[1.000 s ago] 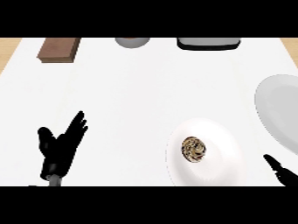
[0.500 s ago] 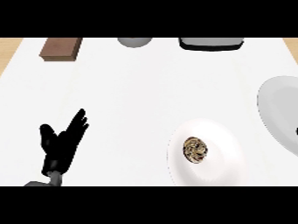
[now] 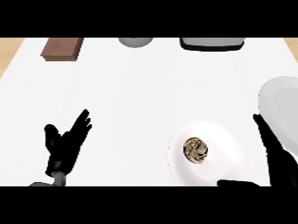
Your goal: Pick the cupcake from the plate and place it in the plate
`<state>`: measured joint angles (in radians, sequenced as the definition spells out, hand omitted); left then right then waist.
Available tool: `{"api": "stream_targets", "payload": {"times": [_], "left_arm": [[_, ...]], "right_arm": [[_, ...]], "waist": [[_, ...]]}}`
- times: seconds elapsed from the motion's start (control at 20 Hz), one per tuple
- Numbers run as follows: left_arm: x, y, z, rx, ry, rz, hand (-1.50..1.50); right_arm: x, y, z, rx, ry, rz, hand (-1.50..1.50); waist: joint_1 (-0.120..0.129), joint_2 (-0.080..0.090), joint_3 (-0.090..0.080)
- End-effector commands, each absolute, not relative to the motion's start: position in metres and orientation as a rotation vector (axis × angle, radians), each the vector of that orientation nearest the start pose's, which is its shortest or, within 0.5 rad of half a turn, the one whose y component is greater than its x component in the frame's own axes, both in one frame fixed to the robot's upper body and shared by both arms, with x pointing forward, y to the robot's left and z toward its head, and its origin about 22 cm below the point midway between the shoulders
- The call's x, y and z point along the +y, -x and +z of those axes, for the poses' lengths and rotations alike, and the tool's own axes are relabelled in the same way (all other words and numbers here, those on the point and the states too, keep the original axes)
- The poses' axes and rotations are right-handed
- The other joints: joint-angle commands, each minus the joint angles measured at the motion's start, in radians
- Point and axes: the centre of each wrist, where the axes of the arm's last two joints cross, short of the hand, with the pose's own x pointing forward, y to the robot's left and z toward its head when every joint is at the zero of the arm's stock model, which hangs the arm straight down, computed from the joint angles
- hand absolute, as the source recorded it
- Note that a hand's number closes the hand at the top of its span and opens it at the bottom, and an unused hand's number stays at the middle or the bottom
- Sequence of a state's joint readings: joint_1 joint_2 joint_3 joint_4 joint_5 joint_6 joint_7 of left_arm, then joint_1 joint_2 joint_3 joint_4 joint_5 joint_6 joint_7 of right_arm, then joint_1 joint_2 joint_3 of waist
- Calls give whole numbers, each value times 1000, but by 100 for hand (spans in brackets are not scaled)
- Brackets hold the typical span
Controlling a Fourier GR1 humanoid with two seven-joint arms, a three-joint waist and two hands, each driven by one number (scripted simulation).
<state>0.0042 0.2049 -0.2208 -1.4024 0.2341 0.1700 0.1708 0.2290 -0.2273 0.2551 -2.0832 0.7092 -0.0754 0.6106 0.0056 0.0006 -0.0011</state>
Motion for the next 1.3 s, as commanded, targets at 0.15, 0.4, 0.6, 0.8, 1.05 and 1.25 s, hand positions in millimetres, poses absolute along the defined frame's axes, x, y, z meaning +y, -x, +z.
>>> {"api": "stream_targets", "payload": {"times": [0.15, 0.4, 0.6, 0.8, 1.05, 1.25], "left_arm": [[248, -239, -12, -1196, -8, -25, 0], [235, -225, -24, -1177, 5, -17, 0], [239, -214, -45, -1174, -2, -17, 0], [235, -231, -37, -1182, -9, 4, 0], [248, -231, -36, -1182, -8, 1, 0], [240, -238, -14, -1196, 4, -23, 0]], "right_arm": [[-170, -194, 55, -1139, 757, 541, -150], [-172, -194, 41, -1110, 694, 540, -150], [-152, -190, 46, -1139, 690, 524, -150], [-152, -211, 48, -1123, 719, 535, -150], [-147, -212, 13, -1047, 801, 576, -150], [-149, -217, 8, -1009, 802, 577, -150]], "waist": [[3, 0, 1], [-3, -1, 1], [-4, -1, 1], [-4, -1, 1], [-4, 0, 1], [-3, -1, 1]]}}
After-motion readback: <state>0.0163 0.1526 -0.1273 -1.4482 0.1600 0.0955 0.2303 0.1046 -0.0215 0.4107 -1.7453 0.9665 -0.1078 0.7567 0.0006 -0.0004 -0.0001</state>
